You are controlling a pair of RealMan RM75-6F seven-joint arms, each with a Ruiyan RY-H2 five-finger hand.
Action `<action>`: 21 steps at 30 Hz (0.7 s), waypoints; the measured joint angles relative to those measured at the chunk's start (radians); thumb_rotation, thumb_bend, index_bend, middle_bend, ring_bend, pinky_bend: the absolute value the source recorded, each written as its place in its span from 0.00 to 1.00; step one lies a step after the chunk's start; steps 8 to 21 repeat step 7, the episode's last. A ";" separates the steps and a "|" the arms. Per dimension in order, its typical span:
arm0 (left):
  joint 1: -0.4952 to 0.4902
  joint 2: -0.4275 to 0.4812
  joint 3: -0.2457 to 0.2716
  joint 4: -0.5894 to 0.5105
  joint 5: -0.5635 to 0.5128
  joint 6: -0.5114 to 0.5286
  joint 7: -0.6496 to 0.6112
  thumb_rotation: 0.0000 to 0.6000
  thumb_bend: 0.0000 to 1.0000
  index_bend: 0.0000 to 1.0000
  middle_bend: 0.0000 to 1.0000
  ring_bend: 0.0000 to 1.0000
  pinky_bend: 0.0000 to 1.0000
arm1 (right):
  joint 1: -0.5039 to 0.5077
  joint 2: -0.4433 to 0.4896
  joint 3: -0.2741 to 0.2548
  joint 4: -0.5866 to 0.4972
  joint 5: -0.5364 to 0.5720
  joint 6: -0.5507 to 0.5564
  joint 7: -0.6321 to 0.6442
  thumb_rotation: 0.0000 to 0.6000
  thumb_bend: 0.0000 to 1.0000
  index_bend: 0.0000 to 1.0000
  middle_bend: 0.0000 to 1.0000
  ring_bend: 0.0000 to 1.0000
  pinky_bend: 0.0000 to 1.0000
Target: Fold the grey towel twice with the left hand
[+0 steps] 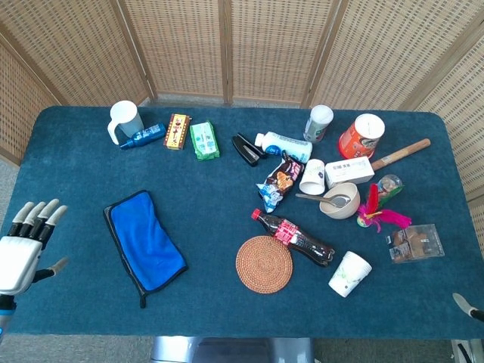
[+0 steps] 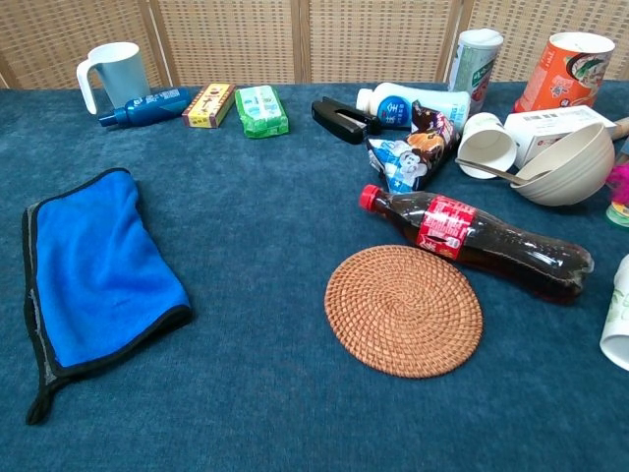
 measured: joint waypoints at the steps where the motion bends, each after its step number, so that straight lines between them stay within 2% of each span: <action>1: 0.007 0.002 0.001 -0.002 0.000 0.006 -0.005 1.00 0.22 0.05 0.00 0.00 0.00 | 0.000 -0.006 0.002 0.004 0.002 0.004 -0.007 1.00 0.00 0.00 0.00 0.00 0.00; 6: 0.046 0.011 0.001 -0.010 0.007 0.047 -0.040 1.00 0.22 0.06 0.00 0.00 0.00 | -0.003 -0.020 0.007 0.010 -0.001 0.020 -0.024 1.00 0.00 0.00 0.00 0.00 0.00; 21: 0.048 0.015 0.000 -0.011 0.010 0.049 -0.043 1.00 0.22 0.06 0.00 0.00 0.00 | -0.004 -0.023 0.008 0.010 -0.003 0.025 -0.030 1.00 0.00 0.00 0.00 0.00 0.00</action>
